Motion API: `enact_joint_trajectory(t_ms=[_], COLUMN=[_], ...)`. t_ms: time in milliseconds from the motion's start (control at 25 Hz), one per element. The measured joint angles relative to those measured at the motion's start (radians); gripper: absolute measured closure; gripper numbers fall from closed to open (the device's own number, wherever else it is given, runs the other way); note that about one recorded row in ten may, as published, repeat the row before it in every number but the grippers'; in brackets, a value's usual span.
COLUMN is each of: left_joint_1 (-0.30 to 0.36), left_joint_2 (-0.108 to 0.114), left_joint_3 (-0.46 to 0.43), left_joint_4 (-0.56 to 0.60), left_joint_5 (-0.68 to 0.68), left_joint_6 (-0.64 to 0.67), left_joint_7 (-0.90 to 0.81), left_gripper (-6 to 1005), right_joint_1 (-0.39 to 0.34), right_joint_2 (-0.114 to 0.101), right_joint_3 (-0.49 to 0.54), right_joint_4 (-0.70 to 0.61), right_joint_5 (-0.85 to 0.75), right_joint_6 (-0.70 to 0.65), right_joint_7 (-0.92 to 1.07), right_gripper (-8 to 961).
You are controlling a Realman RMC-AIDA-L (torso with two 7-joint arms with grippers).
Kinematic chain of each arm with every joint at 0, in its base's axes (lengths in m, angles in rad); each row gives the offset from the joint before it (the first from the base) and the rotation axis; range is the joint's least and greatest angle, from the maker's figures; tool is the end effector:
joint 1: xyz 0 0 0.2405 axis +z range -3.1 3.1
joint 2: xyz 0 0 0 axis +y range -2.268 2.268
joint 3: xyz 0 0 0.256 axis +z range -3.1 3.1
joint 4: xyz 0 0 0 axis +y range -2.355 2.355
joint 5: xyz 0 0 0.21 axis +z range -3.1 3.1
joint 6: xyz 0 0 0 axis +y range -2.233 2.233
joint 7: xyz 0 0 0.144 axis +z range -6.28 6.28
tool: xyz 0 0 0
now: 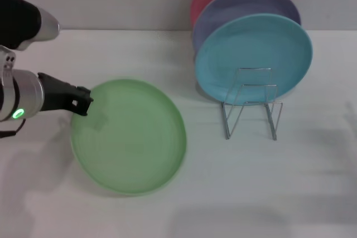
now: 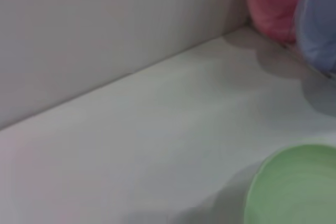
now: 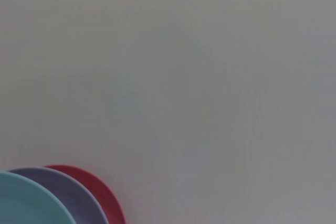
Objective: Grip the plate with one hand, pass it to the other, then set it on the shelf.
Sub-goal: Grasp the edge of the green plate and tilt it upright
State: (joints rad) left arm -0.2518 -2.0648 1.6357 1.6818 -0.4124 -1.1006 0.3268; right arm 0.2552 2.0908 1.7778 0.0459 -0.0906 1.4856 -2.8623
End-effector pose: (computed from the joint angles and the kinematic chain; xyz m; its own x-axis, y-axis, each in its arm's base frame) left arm -0.1894 0.3406 0.0166 0.7934 0.5927 0.1383 0.5043 -0.5129 -0.6947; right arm 0.3664 0.2530 0.0225 0.6772 0.1704 -0.7158 -0.7179 -0.0605 -0.6935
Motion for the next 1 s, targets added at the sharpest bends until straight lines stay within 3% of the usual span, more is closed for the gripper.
enact_joint_trajectory(t_ms=[520, 1000], left_joint_1=[-0.048, -0.088], left_joint_2=[-0.002, 0.001], left_joint_3=[0.003, -0.016], left_joint_4=[-0.168, -0.225], left_joint_5=[-0.01, -0.051], left_joint_6=[0.025, 0.007], left_joint_7=[-0.006, -0.009], left_gripper=[990, 992], right_joint_1=[0.004, 0.003], right_joint_2=[-0.002, -0.002], right_joint_3=[0.0, 0.0], right_joint_4=[-0.001, -0.002], right_joint_5=[-0.001, -0.002], right_joint_6=[-0.002, -0.005], right_joint_7=[0.0, 0.0], right_gripper=[128, 128])
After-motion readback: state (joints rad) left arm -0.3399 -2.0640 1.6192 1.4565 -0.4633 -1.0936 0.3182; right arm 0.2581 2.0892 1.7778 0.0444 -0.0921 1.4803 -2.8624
